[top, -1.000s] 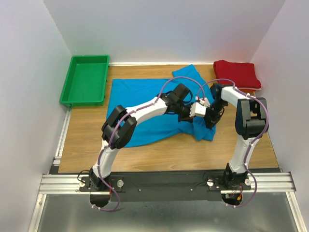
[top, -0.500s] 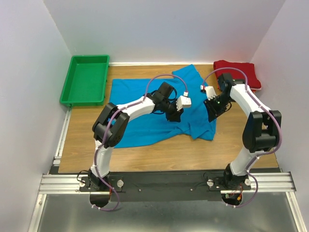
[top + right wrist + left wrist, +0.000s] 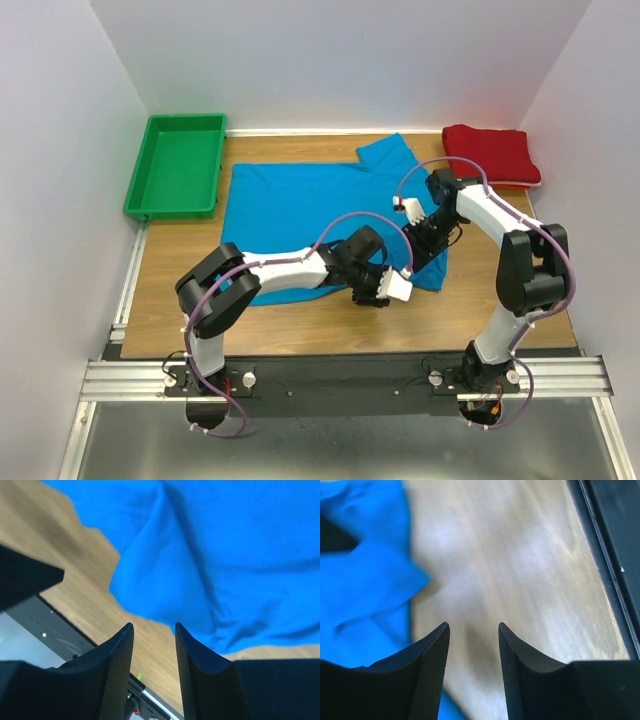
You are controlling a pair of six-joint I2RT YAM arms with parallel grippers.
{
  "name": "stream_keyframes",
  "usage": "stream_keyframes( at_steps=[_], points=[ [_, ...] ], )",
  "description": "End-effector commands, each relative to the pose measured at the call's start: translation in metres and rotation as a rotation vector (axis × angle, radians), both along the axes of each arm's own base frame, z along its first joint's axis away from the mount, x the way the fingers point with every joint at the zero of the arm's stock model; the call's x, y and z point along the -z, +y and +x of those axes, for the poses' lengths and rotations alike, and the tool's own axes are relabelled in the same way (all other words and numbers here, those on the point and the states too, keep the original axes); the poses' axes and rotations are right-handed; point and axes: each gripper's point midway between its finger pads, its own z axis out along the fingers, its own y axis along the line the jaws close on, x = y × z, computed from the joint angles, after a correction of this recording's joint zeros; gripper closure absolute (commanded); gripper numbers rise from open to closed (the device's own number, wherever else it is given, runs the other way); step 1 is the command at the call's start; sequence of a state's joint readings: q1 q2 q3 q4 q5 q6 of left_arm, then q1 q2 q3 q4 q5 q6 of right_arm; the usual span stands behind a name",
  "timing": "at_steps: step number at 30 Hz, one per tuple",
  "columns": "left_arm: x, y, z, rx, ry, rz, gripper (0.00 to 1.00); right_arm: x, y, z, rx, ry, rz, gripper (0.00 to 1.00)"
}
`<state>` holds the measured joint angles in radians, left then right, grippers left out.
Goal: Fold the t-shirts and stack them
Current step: Flatten the tshirt out
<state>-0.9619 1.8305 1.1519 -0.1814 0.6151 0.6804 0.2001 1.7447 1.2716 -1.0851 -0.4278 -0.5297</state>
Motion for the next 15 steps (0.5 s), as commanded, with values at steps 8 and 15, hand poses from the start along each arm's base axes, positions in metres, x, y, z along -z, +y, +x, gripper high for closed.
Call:
stream_keyframes(
  at_steps=[8, 15],
  points=[
    [-0.015, -0.007, 0.050, -0.020, -0.383, -0.024, 0.48, 0.051, -0.009, 0.015, 0.069, 0.037, -0.096, 0.69],
    [-0.007, -0.006, 0.062, -0.037, -0.427, -0.010, 0.50, 0.063, -0.017, 0.029, 0.130, 0.030, -0.160, 0.78]
  ],
)
